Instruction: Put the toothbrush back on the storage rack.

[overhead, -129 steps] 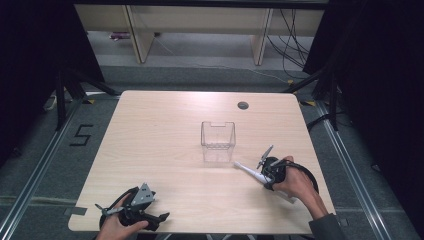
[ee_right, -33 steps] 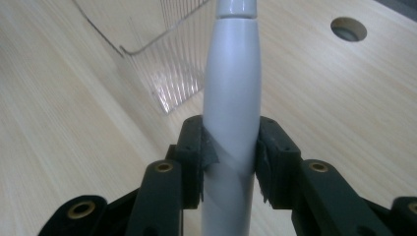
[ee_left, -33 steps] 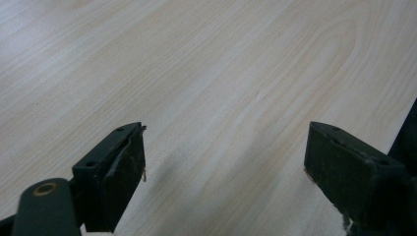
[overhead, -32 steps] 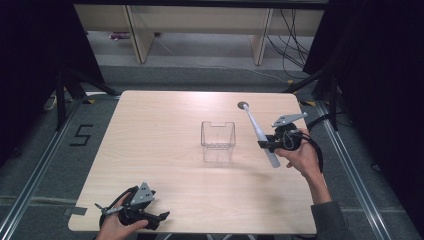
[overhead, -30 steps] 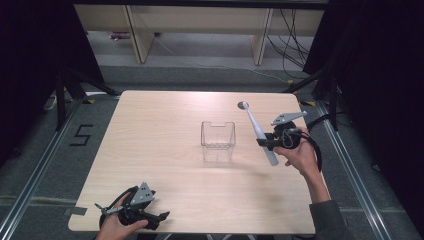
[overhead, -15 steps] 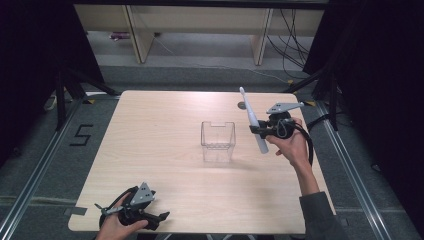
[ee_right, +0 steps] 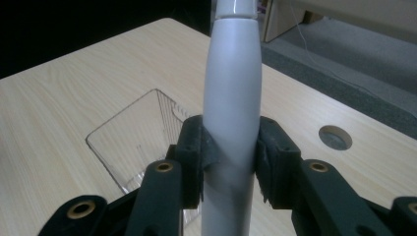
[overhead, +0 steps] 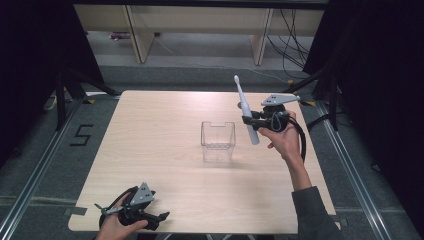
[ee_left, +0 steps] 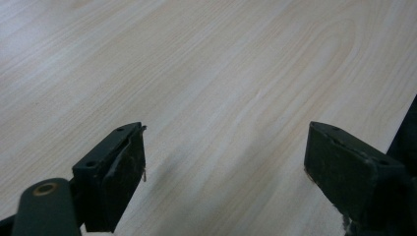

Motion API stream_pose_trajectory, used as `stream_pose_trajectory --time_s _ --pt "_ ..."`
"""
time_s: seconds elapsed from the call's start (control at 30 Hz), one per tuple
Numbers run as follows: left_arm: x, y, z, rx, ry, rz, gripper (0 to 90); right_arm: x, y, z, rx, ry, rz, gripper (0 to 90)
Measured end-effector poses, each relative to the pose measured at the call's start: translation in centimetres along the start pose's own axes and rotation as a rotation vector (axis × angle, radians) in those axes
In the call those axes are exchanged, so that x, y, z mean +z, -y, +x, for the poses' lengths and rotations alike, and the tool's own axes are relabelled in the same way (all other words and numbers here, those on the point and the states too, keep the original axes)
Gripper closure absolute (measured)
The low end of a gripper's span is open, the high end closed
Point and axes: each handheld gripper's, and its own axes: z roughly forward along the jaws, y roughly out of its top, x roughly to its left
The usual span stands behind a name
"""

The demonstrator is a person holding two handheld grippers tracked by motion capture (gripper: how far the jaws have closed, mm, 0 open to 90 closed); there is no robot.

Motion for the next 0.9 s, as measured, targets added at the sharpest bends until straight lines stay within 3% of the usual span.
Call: stream_pose_trajectory --time_s 0.3,0.4,0.47,0.5,0.73,0.77,0.8,0.83,0.87,0.9 --pt "0.0 0.0 0.0 0.001 0.001 0.001 15.1 0.3 -1.4 1.1 0.005 -0.022 -0.044 66.5" --pt "0.0 0.0 0.0 0.001 0.000 0.000 15.1 0.8 -2.0 1.5 -0.024 -0.033 -0.064 66.5" --pt "0.0 0.0 0.0 0.000 0.000 0.001 15.1 0.9 -2.2 1.8 -0.002 -0.045 -0.061 66.6" --pt "0.0 0.0 0.0 0.001 0.000 0.001 15.1 1.0 -2.3 1.8 -0.028 -0.040 -0.062 66.6" --pt "0.0 0.0 0.0 0.002 0.001 0.000 15.1 2.6 -3.1 3.2 -0.008 -0.083 -0.045 66.5" --pt "0.0 0.0 0.0 0.002 0.001 0.000 15.1 2.9 -3.2 3.2 -0.028 -0.078 -0.052 66.6" --pt "0.0 0.0 0.0 0.002 0.001 -0.001 15.1 3.1 -3.2 3.6 -0.007 -0.079 -0.059 66.6" --pt "0.0 0.0 0.0 0.002 0.001 -0.001 15.1 3.4 -3.4 3.5 -0.036 -0.087 -0.052 66.5" --pt "0.0 0.0 0.0 0.003 0.002 -0.001 15.1 3.6 -3.4 3.8 -0.005 -0.089 -0.051 66.5" --pt "0.0 0.0 0.0 0.003 0.002 -0.001 15.0 3.8 -3.5 3.7 -0.036 -0.089 -0.043 66.5"
